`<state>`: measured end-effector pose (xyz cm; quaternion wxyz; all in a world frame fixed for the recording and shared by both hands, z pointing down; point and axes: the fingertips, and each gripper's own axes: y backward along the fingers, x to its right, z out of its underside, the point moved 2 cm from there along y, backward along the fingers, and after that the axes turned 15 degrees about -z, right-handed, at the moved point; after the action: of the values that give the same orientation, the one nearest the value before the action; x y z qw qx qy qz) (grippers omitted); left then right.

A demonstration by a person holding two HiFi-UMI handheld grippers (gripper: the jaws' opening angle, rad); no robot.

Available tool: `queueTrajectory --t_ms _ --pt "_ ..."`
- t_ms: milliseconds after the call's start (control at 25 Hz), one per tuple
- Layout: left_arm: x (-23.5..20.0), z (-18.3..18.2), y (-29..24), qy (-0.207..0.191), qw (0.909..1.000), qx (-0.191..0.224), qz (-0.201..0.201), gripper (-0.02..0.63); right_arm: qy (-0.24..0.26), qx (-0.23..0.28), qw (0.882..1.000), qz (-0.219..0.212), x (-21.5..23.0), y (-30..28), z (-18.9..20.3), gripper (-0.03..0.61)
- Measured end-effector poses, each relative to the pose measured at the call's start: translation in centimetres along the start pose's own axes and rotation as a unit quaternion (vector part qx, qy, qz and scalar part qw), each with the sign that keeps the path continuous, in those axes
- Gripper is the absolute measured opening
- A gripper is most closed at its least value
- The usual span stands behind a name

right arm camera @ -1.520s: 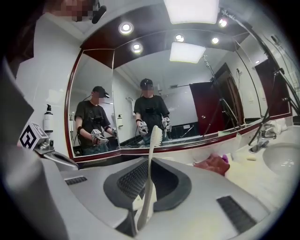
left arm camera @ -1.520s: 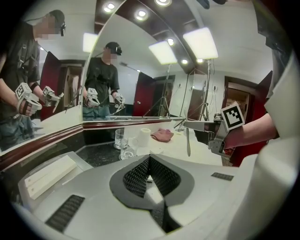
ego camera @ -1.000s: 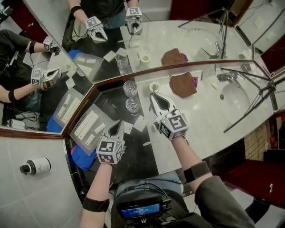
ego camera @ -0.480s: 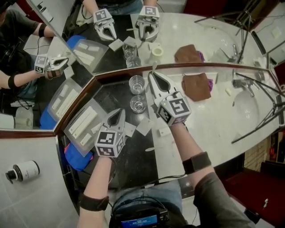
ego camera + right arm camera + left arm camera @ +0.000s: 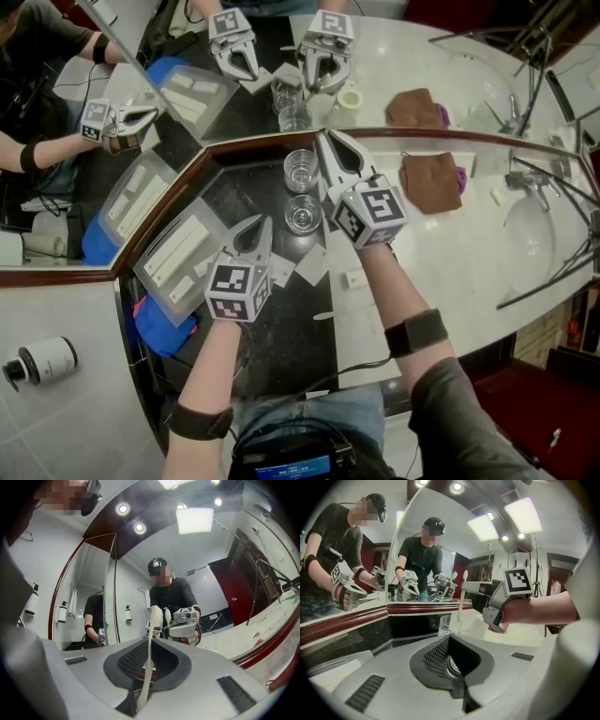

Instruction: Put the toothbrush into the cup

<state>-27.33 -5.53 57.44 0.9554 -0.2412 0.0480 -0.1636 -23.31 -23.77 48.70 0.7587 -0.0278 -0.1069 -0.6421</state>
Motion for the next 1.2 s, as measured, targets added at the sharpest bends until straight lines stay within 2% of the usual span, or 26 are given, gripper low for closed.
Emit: queueTrajectory --t_ms 480,520,600,840,960,1200 --pt "-1.2 0.9 0.3 0.005 1.0000 -0.007 -0.004 0.002 -0.014 -0.074 0.997 0.019 0.6 -0.1 4.7 0.046" --pt "-1.3 1.0 0.3 0.006 0.9999 -0.007 -0.004 0.002 -0.017 -0.084 0.996 0.020 0.7 0.0 5.1 0.053" --pt "-1.4 1.1 0.4 0.007 0.9999 -0.008 -0.004 0.002 -0.026 -0.107 0.994 0.023 0.8 0.0 6.1 0.108" --pt "-1.0 0.9 0.8 0.012 0.9998 -0.013 0.004 0.002 -0.044 -0.142 0.988 0.047 1.1 0.5 7.5 0.138" --pt "-1.0 0.8 1.0 0.012 0.9998 -0.012 0.004 0.002 -0.060 -0.174 0.981 0.064 1.3 0.9 8.3 0.143" --pt "-1.0 0.1 1.8 0.013 0.9999 -0.005 0.006 0.002 -0.084 -0.170 0.978 0.083 1.0 2.0 7.1 0.143"
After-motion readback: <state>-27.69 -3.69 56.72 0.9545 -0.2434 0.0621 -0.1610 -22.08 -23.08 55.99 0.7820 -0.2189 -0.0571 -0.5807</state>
